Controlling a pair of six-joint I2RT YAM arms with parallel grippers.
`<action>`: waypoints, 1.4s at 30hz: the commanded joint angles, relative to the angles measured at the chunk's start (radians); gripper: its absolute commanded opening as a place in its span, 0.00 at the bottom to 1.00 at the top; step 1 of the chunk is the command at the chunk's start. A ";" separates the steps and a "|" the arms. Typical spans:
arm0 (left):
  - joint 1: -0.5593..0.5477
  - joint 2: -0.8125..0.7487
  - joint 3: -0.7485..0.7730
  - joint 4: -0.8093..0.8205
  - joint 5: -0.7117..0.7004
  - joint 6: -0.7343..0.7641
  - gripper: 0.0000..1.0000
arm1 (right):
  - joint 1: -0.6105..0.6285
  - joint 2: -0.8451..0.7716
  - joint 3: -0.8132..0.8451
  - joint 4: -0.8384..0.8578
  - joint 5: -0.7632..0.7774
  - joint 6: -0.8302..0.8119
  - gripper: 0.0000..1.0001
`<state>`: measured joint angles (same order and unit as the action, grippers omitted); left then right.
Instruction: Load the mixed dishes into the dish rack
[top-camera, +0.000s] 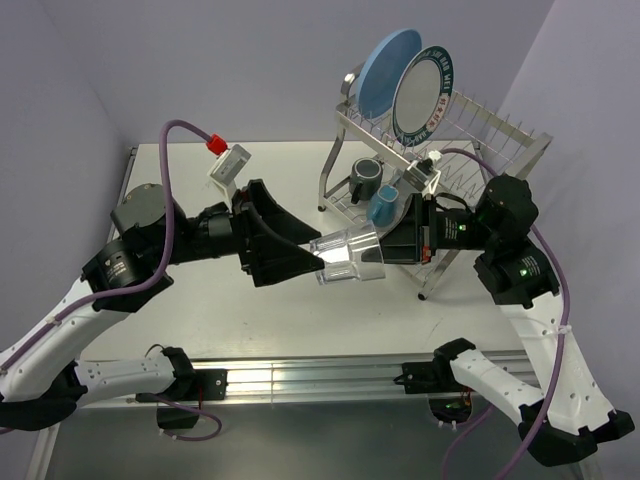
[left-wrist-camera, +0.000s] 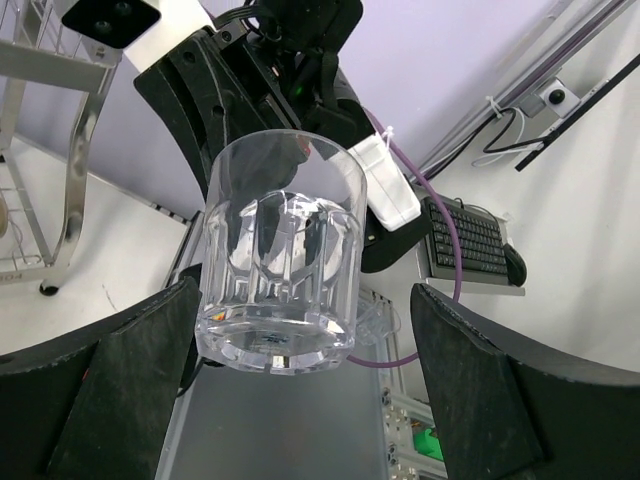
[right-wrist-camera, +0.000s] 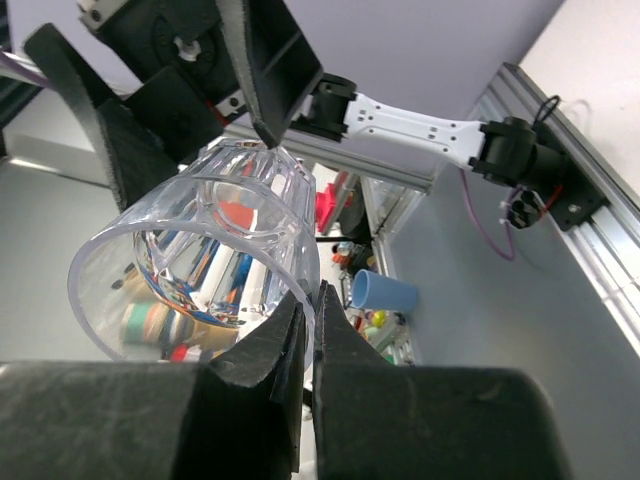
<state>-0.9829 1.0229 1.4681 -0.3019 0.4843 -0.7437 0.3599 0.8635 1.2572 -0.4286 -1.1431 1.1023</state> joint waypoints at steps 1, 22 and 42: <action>-0.003 -0.001 -0.020 0.030 0.048 -0.028 0.92 | -0.015 -0.012 -0.005 0.218 0.009 0.116 0.00; -0.003 0.011 -0.048 0.225 -0.038 -0.068 0.91 | -0.015 -0.038 -0.085 0.396 0.055 0.234 0.00; -0.023 -0.050 -0.216 0.575 -0.266 -0.129 0.92 | -0.013 -0.142 -0.274 0.743 0.379 0.383 0.00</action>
<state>-0.9897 0.9764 1.2556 0.1356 0.2565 -0.8772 0.3527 0.7422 0.9901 0.2054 -0.8566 1.4586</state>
